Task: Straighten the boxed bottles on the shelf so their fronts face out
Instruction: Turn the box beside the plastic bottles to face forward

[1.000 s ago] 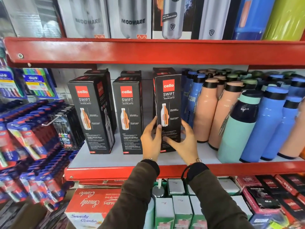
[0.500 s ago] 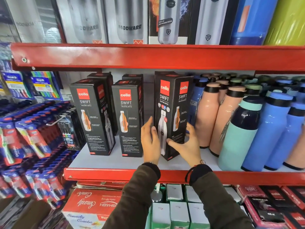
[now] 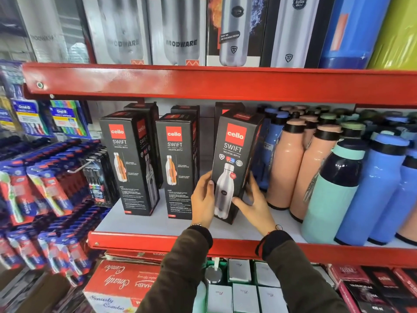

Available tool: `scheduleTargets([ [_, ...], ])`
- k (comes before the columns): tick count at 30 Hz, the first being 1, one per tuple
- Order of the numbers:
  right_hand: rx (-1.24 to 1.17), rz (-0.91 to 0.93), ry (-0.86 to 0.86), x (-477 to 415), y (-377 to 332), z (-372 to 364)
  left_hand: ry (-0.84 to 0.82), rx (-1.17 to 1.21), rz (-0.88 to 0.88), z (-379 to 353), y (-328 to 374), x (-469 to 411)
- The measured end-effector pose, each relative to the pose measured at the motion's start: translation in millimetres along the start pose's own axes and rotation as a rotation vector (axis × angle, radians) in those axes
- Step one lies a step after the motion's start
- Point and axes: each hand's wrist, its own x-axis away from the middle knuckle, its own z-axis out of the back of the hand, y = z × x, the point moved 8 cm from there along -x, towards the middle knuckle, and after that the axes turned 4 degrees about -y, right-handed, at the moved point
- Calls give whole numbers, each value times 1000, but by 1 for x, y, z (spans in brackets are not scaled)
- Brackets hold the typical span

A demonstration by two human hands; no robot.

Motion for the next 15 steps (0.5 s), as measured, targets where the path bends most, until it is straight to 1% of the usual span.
scheduleTargets([
  [6, 17, 3, 38, -2, 0, 4, -3, -38, -6, -3, -3, 1],
  [11, 6, 8, 35, -7, 1, 6, 42, -77, 3, -5, -10, 1],
  [15, 11, 11, 26, -8, 2, 2, 40, -130, -11, -5, -10, -1],
])
